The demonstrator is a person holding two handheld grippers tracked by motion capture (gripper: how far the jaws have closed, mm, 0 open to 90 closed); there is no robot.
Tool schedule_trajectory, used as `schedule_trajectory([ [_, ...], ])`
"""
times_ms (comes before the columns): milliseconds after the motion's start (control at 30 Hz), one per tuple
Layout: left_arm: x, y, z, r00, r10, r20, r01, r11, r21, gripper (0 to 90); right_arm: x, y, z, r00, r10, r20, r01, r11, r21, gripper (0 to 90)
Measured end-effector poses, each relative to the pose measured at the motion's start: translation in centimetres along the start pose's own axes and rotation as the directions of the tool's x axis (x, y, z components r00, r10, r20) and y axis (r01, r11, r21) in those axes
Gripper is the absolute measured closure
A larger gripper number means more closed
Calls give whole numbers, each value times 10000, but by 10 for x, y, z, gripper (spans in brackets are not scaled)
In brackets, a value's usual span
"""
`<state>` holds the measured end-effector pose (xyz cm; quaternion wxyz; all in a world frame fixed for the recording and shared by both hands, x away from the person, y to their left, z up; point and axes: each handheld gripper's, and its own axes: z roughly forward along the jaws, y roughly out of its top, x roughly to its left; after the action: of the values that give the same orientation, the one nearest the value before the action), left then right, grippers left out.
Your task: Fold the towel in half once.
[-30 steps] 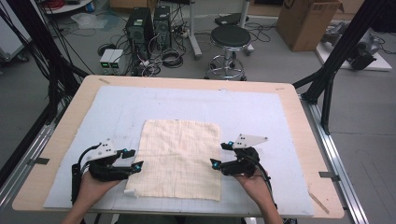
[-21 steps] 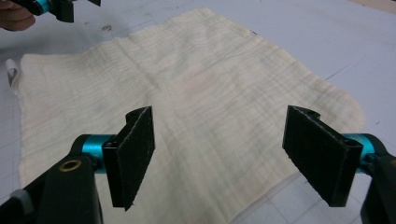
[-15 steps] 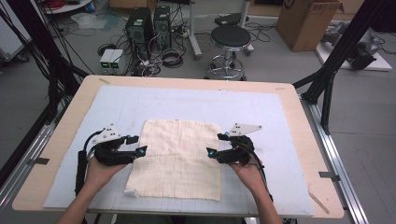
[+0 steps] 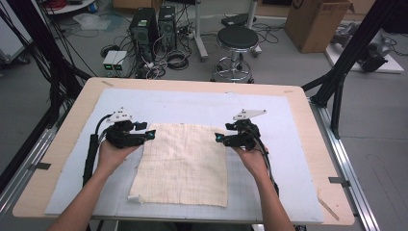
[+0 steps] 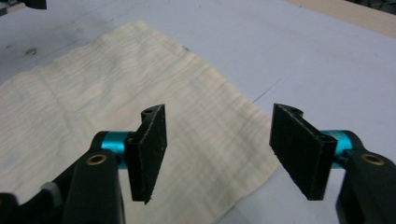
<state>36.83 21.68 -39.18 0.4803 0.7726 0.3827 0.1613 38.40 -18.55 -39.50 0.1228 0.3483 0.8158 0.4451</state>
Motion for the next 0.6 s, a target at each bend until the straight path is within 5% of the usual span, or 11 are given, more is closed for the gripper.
schedule_trajectory([
  [300, 27, -4, 20, 9913, -734, -1097, 759, 9969, 185, 550, -22, 5, 21, 9977, 472, 490, -486, 9984, 282, 530],
  [467, 32, -10, 31, 9862, -667, -1518, 765, 9953, 594, 528, -27, -1, 29, 9949, 902, 458, -927, 9940, 577, 534],
  [600, 35, -16, 42, 9830, -1070, -1494, 1182, 9906, 688, 538, -31, -3, 31, 9935, 973, 588, -1013, 9925, 685, 554],
])
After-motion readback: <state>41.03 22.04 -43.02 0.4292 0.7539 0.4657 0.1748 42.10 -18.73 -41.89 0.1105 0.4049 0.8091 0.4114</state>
